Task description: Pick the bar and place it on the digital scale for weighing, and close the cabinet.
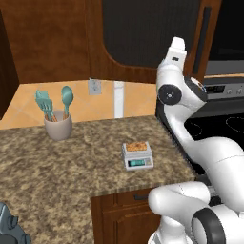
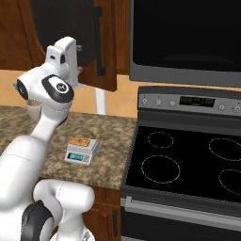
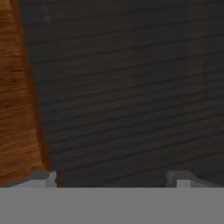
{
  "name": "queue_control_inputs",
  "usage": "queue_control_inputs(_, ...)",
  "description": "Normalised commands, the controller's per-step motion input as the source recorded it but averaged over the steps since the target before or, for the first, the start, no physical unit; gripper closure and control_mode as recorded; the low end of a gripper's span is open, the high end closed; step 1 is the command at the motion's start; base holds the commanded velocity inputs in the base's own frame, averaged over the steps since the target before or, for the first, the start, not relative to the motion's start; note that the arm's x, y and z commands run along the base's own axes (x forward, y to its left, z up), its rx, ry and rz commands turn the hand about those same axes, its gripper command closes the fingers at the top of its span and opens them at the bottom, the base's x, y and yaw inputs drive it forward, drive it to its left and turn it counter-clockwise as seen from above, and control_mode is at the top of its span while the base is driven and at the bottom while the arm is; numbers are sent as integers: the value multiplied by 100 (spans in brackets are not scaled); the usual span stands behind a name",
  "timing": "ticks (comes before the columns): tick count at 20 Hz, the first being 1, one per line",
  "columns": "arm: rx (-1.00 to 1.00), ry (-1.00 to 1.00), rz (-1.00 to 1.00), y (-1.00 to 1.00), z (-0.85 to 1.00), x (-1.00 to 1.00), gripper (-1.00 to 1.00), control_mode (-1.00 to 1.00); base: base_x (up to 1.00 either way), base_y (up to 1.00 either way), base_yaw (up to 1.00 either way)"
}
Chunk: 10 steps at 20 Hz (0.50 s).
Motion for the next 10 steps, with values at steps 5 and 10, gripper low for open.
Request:
queue_control_inputs(5,3,20,9,-34,0,56,-100,-100,0,0,0)
queue_control_inputs(10,1,5,6,-17,0,68,-100,-100,0,0,0)
